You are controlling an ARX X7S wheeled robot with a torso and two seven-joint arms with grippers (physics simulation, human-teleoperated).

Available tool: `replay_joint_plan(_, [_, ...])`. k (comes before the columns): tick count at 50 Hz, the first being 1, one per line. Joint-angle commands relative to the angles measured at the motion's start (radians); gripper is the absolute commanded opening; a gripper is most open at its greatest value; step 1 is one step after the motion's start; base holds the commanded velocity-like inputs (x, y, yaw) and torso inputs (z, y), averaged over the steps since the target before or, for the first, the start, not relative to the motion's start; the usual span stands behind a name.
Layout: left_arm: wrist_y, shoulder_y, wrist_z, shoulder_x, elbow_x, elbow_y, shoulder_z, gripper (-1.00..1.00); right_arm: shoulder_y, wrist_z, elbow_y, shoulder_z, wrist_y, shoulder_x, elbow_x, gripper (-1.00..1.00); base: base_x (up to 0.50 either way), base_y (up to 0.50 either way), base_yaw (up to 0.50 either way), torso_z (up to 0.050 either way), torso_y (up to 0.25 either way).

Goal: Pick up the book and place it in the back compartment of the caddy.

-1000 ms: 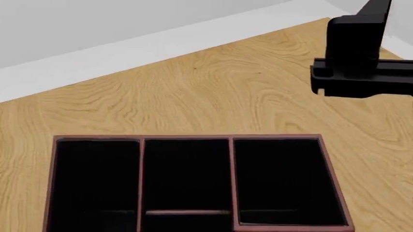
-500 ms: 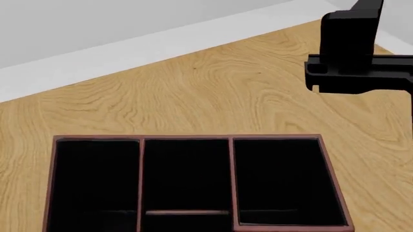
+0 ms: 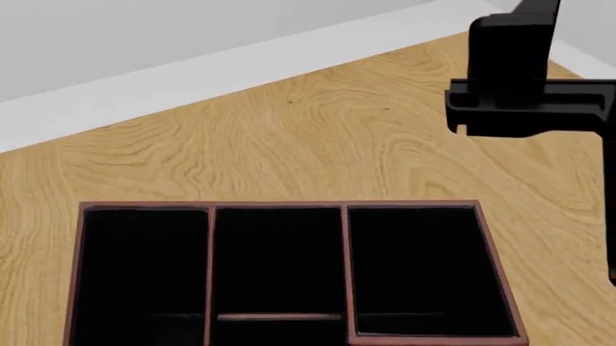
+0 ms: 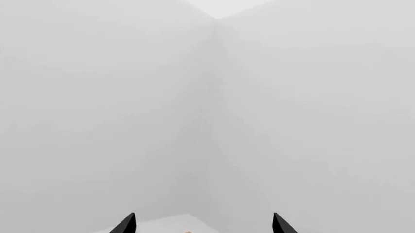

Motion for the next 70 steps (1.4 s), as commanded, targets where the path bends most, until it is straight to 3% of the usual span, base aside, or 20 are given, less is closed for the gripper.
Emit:
replay_joint_plan(1, [-0.138, -0.074, 0.088, -0.223, -0.034, -0.003, 0.03, 1.0, 0.012, -0.008, 0.004, -0.011, -0.004, -0.004, -0.004, 1.0, 0.0, 0.0, 0.0, 0.0, 0.0])
replay_joint_plan(9, [-0.229, -0.112, 0.193, -0.34, -0.098, -0.068, 0.027, 1.0, 0.025, -0.01, 0.009, -0.015, -0.011, -0.004, 0.005, 1.0, 0.0, 0.0, 0.0, 0.0, 0.0])
replay_joint_plan(17, [-0.128, 0.096, 0.338, -0.418, -0.088, -0.127, -0.028, 1.0, 0.01, -0.012, 0.0, -0.004, -0.026, 0.003, 0.004, 1.0, 0.0, 0.0, 0.0, 0.0, 0.0])
replay_joint_plan(38, [-0.155, 0.376, 0.576, -0.459, -0.17, -0.046, -0.259, 1.0, -0.04, -0.057, -0.012, 0.017, -0.059, -0.005, -0.036, 1.0, 0.0, 0.0, 0.0, 0.0, 0.0])
replay_joint_plan(44, [-0.056, 0.557, 0.65, -0.467, -0.054, -0.012, -0.323, 1.0, -0.035, -0.048, -0.015, 0.013, -0.063, -0.004, -0.027, 1.0, 0.0, 0.0, 0.0, 0.0, 0.0])
replay_joint_plan(50, [-0.049, 0.623, 0.698, -0.463, -0.036, 0.028, -0.364, 1.0, -0.049, -0.049, -0.021, 0.015, -0.071, -0.004, -0.034, 1.0, 0.0, 0.0, 0.0, 0.0, 0.0])
replay_joint_plan(70, [0.059, 0.756, 0.719, -0.42, 0.056, 0.039, -0.329, 1.0, -0.04, -0.045, -0.013, 0.001, -0.08, -0.007, -0.032, 1.0, 0.0, 0.0, 0.0, 0.0, 0.0])
